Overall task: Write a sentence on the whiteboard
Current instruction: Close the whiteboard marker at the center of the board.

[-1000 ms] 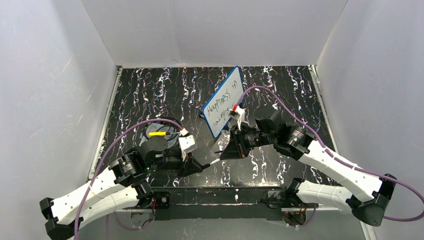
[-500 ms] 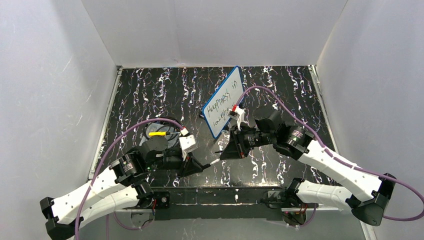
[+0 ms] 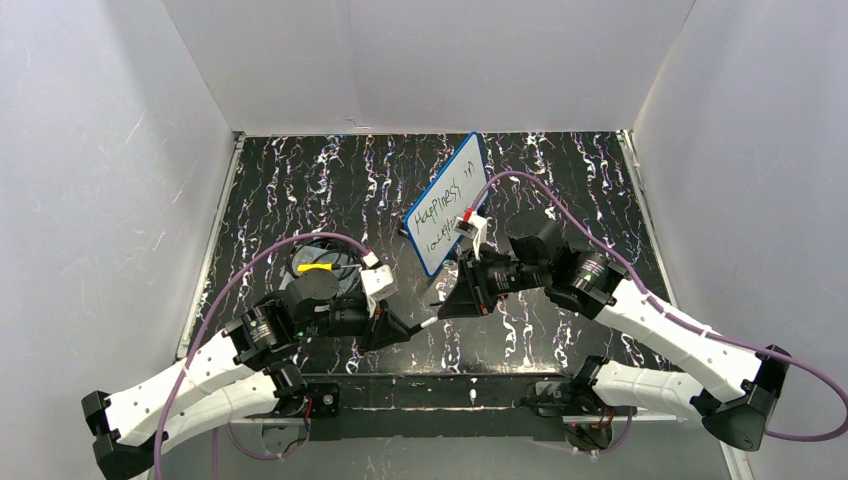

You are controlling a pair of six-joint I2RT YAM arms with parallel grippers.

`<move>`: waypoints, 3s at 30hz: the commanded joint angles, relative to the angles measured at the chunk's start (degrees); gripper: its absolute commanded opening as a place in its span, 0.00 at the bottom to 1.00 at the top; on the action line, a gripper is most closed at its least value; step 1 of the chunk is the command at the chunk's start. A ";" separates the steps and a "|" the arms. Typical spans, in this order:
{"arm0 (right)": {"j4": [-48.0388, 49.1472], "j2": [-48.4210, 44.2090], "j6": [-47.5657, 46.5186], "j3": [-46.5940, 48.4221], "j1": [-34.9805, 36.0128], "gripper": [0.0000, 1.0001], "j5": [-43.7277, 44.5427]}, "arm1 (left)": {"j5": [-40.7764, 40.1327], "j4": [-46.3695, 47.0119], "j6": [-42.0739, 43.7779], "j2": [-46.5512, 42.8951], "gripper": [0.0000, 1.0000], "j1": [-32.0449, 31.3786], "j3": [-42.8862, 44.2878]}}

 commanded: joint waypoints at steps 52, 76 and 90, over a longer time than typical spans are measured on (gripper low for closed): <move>51.34 -4.28 23.95 -20.39 -0.12 0.01 -5.70 | -4.32 -0.38 -20.57 -7.23 0.78 0.28 7.30; 49.47 -6.96 23.58 -19.43 -0.12 0.01 -6.35 | 0.01 4.45 -23.36 -7.91 0.38 0.26 4.77; 45.81 -5.52 20.70 -18.15 -0.05 0.01 -6.56 | 2.91 7.72 -23.29 -5.47 0.00 0.24 4.42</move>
